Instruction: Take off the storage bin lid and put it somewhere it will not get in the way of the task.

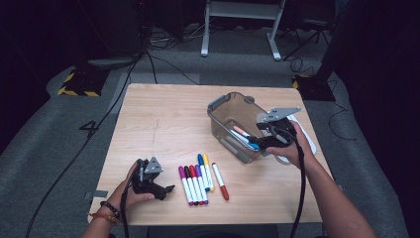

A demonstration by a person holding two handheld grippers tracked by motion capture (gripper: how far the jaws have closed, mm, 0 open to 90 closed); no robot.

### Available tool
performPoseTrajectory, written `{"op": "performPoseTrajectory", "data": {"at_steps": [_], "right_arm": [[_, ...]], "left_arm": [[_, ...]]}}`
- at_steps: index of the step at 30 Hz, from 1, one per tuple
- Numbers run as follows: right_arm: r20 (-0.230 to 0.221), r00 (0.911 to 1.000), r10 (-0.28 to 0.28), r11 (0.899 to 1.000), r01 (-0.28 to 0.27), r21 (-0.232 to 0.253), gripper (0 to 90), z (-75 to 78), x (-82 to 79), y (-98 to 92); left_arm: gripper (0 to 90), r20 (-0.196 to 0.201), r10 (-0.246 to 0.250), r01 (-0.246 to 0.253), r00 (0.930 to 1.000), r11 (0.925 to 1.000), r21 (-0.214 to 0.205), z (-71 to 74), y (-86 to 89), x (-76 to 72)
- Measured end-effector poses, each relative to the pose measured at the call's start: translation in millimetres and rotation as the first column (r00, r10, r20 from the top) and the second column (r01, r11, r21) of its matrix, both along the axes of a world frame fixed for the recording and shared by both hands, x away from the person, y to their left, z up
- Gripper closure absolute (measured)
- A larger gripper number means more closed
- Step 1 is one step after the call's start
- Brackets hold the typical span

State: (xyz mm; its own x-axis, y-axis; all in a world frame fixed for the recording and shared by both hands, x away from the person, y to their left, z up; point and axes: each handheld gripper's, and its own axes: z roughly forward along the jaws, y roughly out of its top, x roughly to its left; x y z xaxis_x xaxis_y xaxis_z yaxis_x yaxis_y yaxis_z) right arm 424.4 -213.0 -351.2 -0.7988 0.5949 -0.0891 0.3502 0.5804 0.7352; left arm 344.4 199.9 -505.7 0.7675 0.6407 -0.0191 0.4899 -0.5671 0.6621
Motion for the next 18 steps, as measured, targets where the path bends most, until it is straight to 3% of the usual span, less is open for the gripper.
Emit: {"op": "performPoseTrajectory", "data": {"at_steps": [7, 14, 18], "right_arm": [[0.06, 0.9968, 0.054, 0.998, -0.055, 0.014, 32.4, -0.6, -32.3, -7.5], [0.076, 0.9926, 0.095, 0.995, -0.098, 0.03, 30.2, -12.3, -56.7, -8.9], [0.091, 0.9882, 0.123, 0.989, -0.13, 0.072, 30.1, -18.1, -67.9, -11.2]], "left_arm": [[0.3, 0.0, 0.0, 0.0, 1.0, 1.0, 0.0, 0.0, 0.0, 0.0], [0.3, 0.0, 0.0, 0.0, 1.0, 1.0, 0.0, 0.0, 0.0, 0.0], [0.2, 0.0, 0.0, 0.0, 1.0, 1.0, 0.0, 0.0, 0.0, 0.0]]}}
